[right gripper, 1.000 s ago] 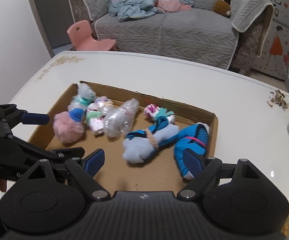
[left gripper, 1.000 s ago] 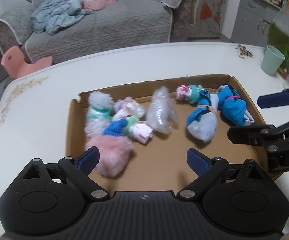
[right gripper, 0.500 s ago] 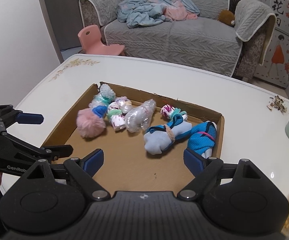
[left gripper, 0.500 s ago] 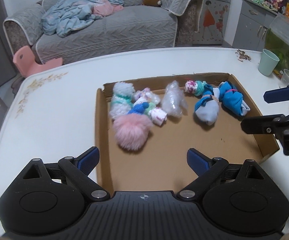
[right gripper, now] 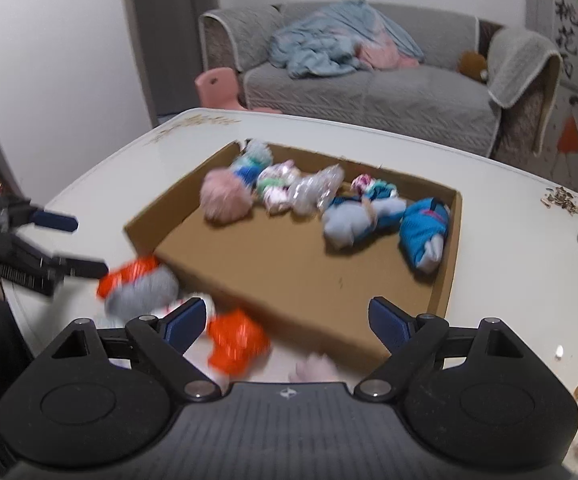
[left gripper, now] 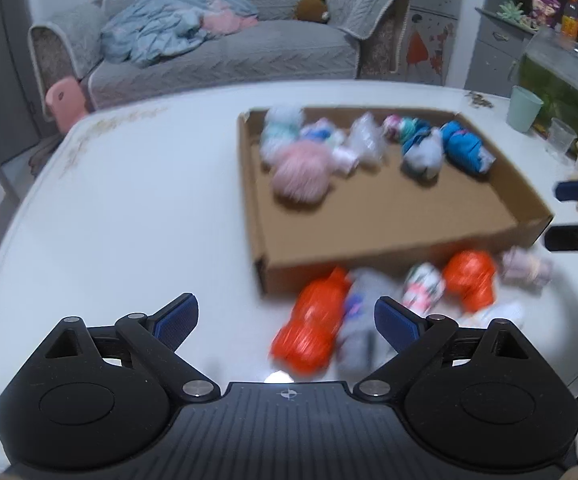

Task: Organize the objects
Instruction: 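Move both tools back to the row of bundles beside the tray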

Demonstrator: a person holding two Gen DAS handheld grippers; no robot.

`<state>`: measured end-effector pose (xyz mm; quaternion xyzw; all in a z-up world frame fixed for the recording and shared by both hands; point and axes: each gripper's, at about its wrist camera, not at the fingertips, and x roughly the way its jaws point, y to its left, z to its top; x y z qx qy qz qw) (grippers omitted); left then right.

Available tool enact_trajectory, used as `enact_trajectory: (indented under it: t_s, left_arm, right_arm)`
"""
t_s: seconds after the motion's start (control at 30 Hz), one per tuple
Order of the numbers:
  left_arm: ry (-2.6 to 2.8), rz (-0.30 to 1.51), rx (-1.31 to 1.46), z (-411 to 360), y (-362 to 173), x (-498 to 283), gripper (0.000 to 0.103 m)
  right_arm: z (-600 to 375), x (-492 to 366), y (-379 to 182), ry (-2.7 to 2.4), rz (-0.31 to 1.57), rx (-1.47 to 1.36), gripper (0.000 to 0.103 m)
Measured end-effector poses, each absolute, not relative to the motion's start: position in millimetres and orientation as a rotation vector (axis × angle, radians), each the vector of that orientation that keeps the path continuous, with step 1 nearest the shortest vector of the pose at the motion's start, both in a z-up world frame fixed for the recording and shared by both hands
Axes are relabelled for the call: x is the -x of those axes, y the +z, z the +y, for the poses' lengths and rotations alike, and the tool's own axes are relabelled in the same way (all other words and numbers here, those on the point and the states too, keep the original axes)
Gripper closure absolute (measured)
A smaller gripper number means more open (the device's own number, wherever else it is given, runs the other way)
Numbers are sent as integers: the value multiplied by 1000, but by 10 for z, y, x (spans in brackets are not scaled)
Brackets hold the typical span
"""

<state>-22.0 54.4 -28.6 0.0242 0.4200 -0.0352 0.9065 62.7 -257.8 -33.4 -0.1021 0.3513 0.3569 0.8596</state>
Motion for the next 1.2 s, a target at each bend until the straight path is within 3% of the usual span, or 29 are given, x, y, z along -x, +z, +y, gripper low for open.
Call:
enact_trajectory:
  t_s: [0.07, 0.13, 0.17, 0.53, 0.63, 0.93, 1.03, 1.1, 1.2]
  left_arm:
    - [-84, 881, -30, 619, -425, 248, 9]
    - [-90, 889, -34, 674, -536, 260, 24]
    - [-100, 893, -38, 693, -587, 273, 25]
    - [-169, 846, -73, 715, -664, 334, 24]
    - [-177, 831, -94, 686, -669, 254, 24]
    - [-248, 857, -107, 734, -796, 25, 20]
    - [-260, 855, -126, 673, -807, 14, 23]
    - [-272, 841, -130, 646, -805, 29, 32]
    - [-295, 828, -131, 607, -785, 74, 63]
  right_arm:
    - [-2633, -536, -488, 754, 702, 229, 19]
    - [-2661, -473, -611, 747, 664, 264, 21]
    - [-2672, -463, -672, 742, 652, 278, 22]
    - [-2762, -555, -985, 749, 680, 254, 31]
    - [-2771, -560, -1026, 759, 683, 256, 38]
    - [-2832, -548, -1073, 767, 681, 231, 39]
    - [-2851, -537, -1069, 761, 675, 231, 44]
    - [-2873, -530, -1069, 746, 666, 236, 52]
    - [-2946, -520, -1048, 730, 665, 213, 62]
